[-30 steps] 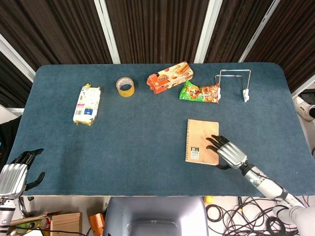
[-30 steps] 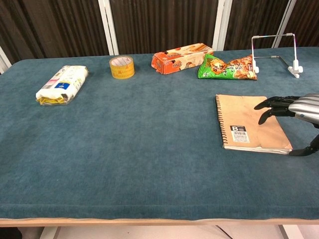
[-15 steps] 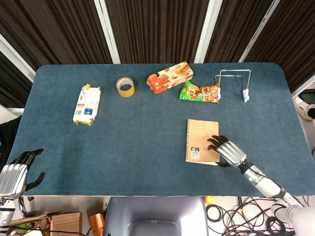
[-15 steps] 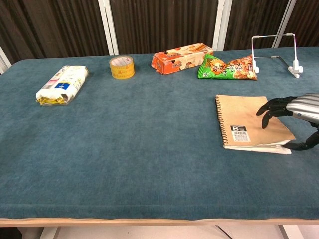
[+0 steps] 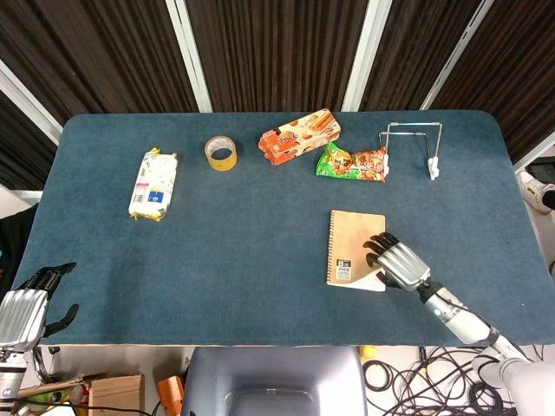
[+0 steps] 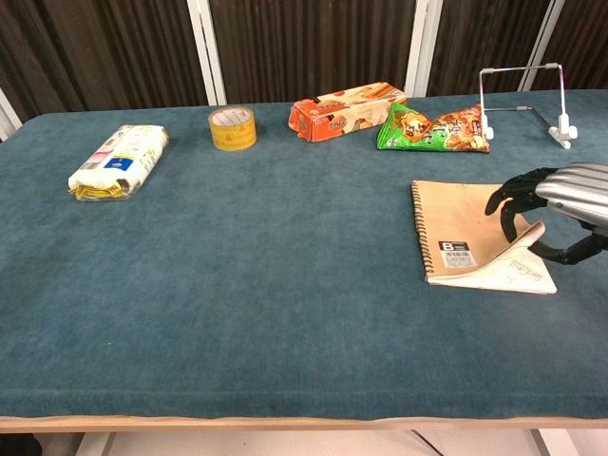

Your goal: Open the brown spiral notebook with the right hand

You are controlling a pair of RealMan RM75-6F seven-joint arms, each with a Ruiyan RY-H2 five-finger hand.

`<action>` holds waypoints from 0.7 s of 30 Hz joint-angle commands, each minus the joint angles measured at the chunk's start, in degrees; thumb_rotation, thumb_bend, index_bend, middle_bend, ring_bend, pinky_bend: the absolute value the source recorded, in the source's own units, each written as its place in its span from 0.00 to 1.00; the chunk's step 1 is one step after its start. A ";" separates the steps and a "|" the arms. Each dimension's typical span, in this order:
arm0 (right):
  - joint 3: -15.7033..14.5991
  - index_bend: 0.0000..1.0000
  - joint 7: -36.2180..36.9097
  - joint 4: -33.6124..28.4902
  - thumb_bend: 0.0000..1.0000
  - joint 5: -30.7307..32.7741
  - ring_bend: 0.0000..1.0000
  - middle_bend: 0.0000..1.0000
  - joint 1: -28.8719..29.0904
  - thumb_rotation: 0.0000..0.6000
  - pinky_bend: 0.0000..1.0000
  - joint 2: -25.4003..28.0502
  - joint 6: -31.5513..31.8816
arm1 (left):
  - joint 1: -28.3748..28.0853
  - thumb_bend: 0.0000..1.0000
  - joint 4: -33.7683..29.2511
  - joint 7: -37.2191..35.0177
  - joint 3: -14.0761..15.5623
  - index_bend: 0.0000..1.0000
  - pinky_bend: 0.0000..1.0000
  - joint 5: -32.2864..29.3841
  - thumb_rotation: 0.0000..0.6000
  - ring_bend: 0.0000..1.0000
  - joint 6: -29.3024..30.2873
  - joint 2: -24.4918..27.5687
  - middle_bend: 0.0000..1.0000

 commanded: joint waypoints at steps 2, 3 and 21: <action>1.45 0.77 -4.48 -1.95 0.52 -1.01 0.18 0.28 3.09 1.00 0.24 0.58 0.94 | 0.07 0.32 0.02 -0.29 -0.04 0.23 0.45 -0.03 1.00 0.23 0.13 0.05 0.29; 1.76 0.77 -5.73 -3.25 0.53 -1.02 0.19 0.28 3.92 1.00 0.24 1.08 0.28 | 0.08 0.32 0.05 -0.36 -0.06 0.23 0.45 -0.02 1.00 0.23 0.16 0.07 0.29; 13.79 0.79 -35.05 -35.65 0.53 7.35 0.19 0.30 20.08 1.00 0.24 11.31 -20.64 | 0.39 0.32 0.37 -2.20 -0.48 0.23 0.45 -0.52 1.00 0.23 0.67 0.41 0.29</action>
